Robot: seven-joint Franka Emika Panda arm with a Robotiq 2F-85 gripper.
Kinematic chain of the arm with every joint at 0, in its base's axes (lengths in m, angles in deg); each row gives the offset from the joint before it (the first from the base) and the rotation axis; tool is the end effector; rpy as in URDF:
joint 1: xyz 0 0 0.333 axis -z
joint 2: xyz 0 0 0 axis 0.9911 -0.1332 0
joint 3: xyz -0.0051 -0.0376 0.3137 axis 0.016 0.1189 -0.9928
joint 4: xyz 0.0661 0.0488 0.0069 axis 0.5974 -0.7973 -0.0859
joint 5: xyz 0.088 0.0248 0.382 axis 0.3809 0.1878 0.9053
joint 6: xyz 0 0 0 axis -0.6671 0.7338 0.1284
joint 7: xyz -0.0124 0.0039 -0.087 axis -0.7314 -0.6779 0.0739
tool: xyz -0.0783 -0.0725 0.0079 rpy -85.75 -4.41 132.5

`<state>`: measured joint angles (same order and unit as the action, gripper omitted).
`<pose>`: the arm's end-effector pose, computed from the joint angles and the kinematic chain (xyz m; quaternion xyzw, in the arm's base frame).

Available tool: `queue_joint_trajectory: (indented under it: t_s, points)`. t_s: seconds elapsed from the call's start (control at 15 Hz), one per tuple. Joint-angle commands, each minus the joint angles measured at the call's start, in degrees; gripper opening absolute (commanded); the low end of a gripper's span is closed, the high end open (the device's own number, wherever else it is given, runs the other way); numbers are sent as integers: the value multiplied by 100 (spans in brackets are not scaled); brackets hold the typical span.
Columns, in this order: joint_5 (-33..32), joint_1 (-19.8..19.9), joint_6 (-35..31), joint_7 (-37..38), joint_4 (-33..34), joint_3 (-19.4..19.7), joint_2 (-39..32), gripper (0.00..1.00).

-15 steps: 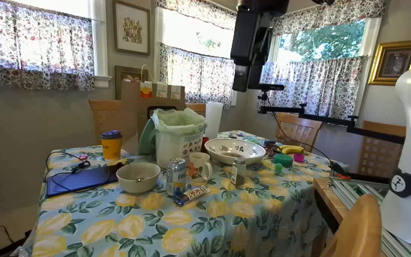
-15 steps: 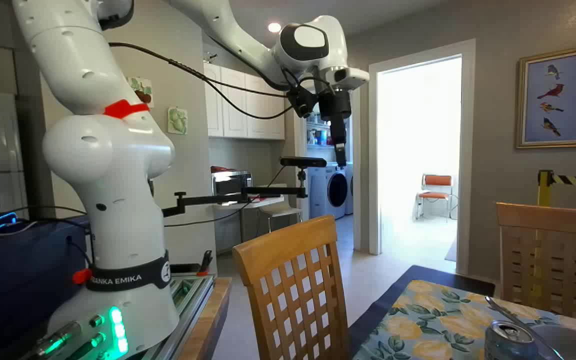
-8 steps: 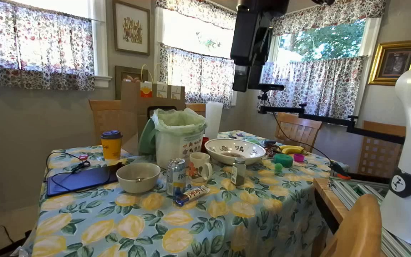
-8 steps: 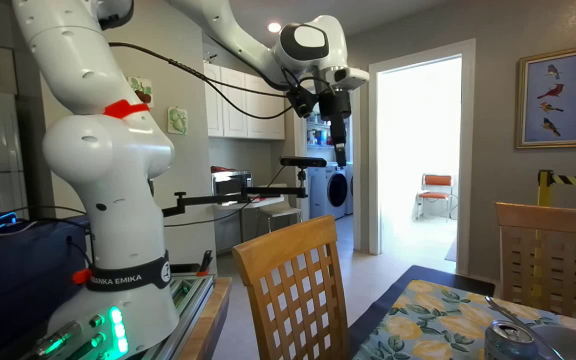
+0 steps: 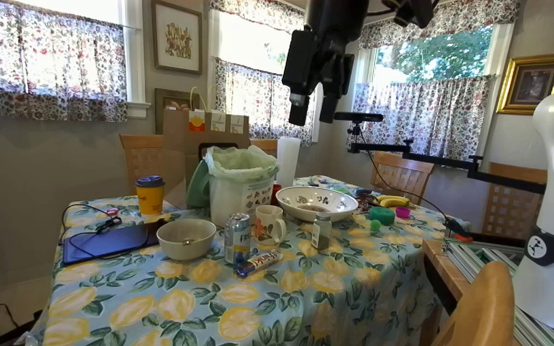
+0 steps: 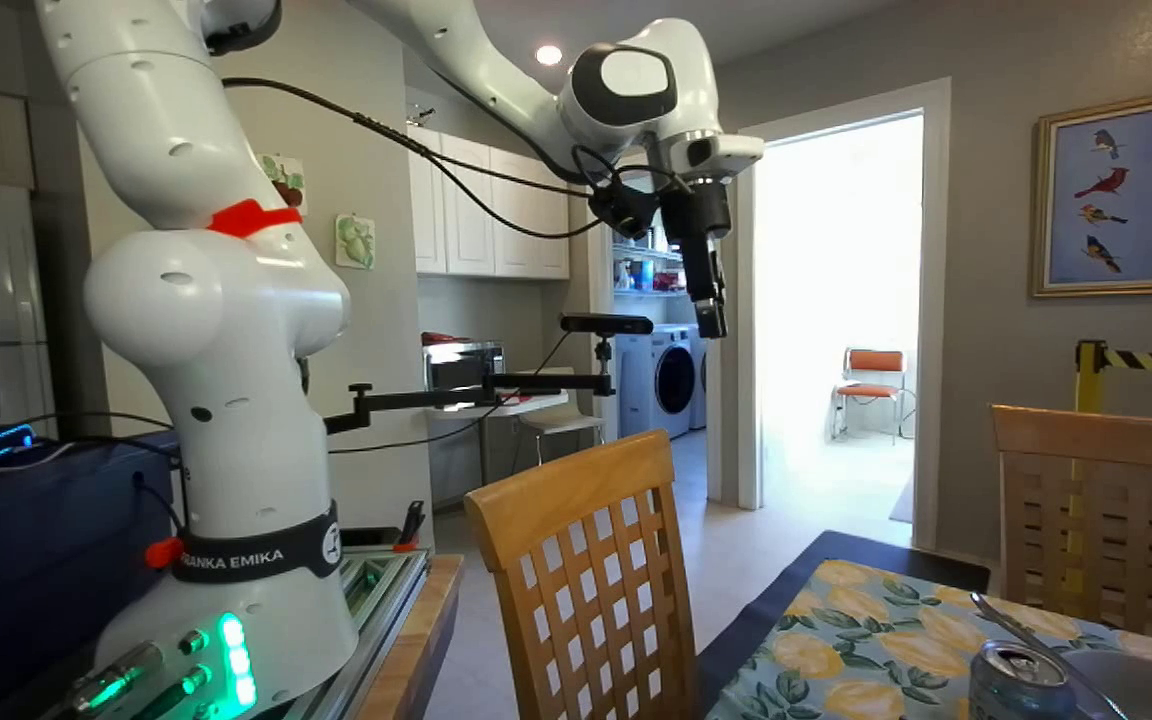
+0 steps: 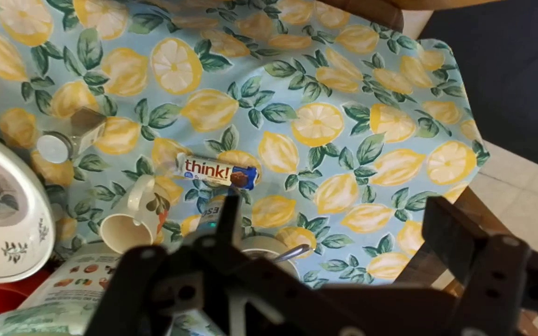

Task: Move the cloth on the table

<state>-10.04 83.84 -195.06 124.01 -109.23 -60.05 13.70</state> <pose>0.4336 0.0995 0.4488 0.9766 -0.1950 0.0786 0.0455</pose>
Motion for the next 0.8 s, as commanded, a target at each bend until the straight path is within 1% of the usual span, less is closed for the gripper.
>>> queue_joint_trajectory:
  t_s: [0.0,0.33,0.53,0.67,0.73]
  points:
    - [-41,172,-587,419,-195,285,-291,100]
    - [-71,343,-1682,699,-753,620,-731,100]
    - [220,262,-2326,503,-1228,810,-1021,100]
    - [203,247,-2814,517,-1522,841,-1255,100]
    - [63,265,-3064,596,-1653,815,-1407,100]
